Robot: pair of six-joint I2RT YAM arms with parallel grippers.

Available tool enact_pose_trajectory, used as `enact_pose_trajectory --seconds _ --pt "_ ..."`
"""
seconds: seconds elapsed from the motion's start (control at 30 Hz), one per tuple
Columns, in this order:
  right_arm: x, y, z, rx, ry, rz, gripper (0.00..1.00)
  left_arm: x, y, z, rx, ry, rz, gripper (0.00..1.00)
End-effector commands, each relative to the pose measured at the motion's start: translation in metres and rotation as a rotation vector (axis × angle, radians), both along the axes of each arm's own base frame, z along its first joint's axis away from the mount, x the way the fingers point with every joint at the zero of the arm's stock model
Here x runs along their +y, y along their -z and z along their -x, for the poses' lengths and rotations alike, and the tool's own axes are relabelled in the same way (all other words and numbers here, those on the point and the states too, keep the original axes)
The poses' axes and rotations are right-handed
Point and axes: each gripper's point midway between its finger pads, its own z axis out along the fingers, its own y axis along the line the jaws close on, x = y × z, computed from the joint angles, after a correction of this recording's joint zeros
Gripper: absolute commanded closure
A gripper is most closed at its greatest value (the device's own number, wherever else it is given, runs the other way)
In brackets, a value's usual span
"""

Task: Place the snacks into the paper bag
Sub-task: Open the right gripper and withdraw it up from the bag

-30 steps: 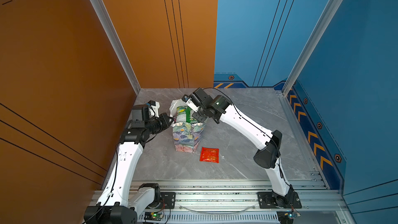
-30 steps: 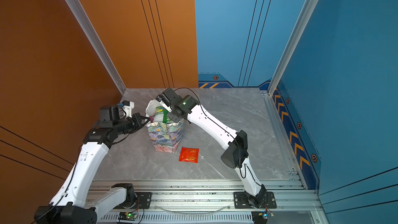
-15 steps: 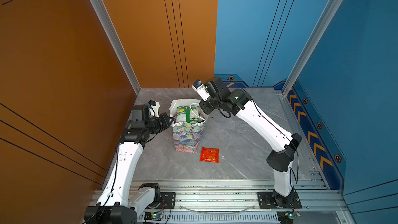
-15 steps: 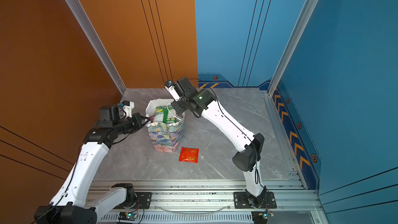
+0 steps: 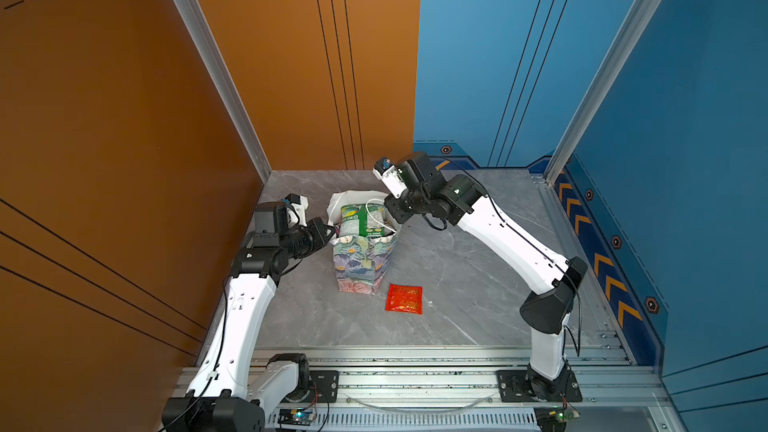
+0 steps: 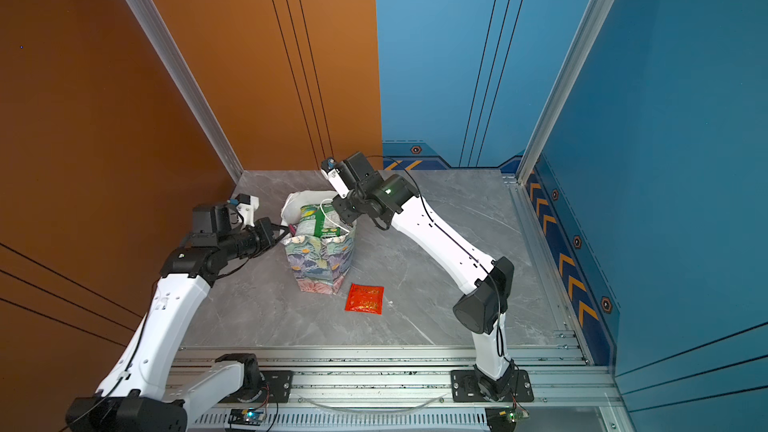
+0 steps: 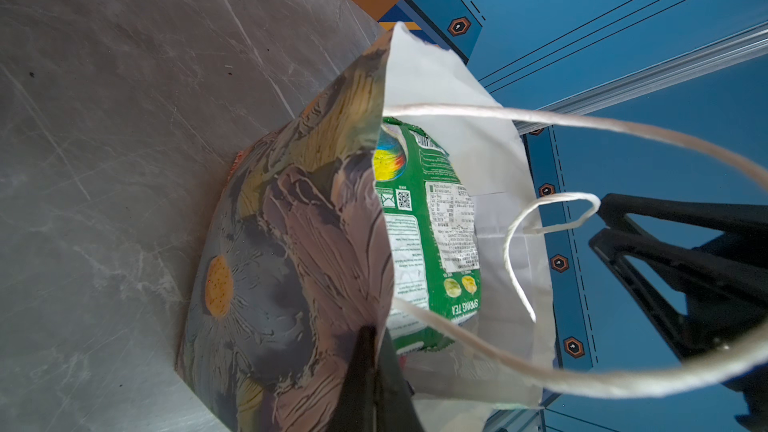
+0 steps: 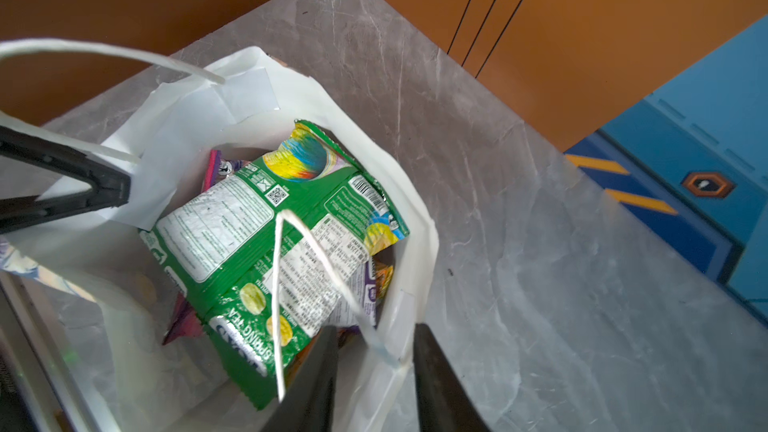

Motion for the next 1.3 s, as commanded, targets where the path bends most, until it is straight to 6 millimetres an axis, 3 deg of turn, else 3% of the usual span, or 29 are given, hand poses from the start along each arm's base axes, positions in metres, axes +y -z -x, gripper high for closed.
enact_pose_trajectory --seconds 0.0,0.23,0.47,0.63,0.73,0.83,1.07,1.27 --pt "-0.002 -0.018 0.005 -0.041 0.002 -0.046 0.58 -0.002 -0.007 -0.002 -0.021 0.018 0.002 1.0" --pt "0.002 -0.007 -0.011 -0.063 0.061 -0.021 0.57 -0.002 -0.009 0.0 -0.026 0.019 0.003 1.0" --pt "0.022 -0.001 -0.019 -0.074 0.058 -0.053 0.65 -0.002 -0.008 0.0 -0.025 0.018 0.002 1.0" --pt "0.032 0.001 -0.019 -0.056 0.042 -0.082 0.79 -0.001 -0.007 0.0 -0.023 0.018 -0.001 1.0" --pt "0.032 -0.004 -0.018 -0.06 0.039 -0.092 0.93 -0.001 -0.006 0.0 -0.02 0.02 -0.001 1.0" --pt "0.027 -0.01 -0.016 -0.067 0.041 -0.102 0.98 -0.001 -0.006 0.0 -0.02 0.018 -0.001 1.0" --pt "0.004 -0.029 -0.009 -0.074 0.074 -0.184 0.96 -0.001 -0.006 0.001 -0.021 0.019 0.0 1.0" --pt "-0.021 -0.032 -0.005 -0.019 0.096 -0.286 0.84 -0.001 -0.007 0.001 -0.022 0.017 0.002 1.0"
